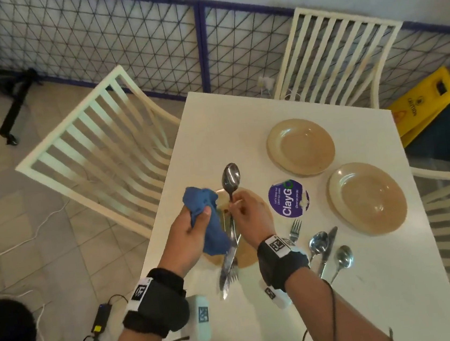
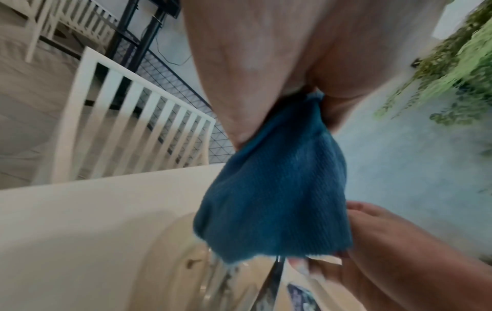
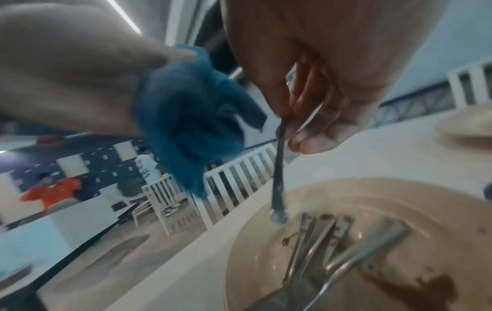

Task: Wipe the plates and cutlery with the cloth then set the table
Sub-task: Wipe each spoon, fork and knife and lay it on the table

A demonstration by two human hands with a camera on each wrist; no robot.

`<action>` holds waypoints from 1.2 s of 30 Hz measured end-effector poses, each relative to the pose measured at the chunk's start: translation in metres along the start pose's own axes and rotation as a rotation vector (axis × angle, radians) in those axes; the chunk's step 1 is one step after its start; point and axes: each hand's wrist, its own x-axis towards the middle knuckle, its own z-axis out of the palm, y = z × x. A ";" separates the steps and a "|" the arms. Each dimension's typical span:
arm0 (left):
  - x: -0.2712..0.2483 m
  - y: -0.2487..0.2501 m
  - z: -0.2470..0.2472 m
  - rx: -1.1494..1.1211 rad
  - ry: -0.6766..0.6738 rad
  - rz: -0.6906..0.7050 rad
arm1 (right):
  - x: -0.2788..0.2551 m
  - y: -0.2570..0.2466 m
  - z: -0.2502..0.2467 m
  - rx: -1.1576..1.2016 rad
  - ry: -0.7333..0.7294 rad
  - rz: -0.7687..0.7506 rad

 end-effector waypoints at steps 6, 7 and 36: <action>0.005 0.046 0.059 -0.198 0.088 0.054 | -0.035 -0.007 -0.041 -0.051 0.206 -0.371; 0.003 0.051 0.069 -0.175 0.097 0.061 | -0.040 -0.008 -0.049 -0.065 0.248 -0.404; -0.022 0.089 0.220 -0.015 0.285 0.177 | -0.142 0.082 -0.182 0.267 0.109 0.014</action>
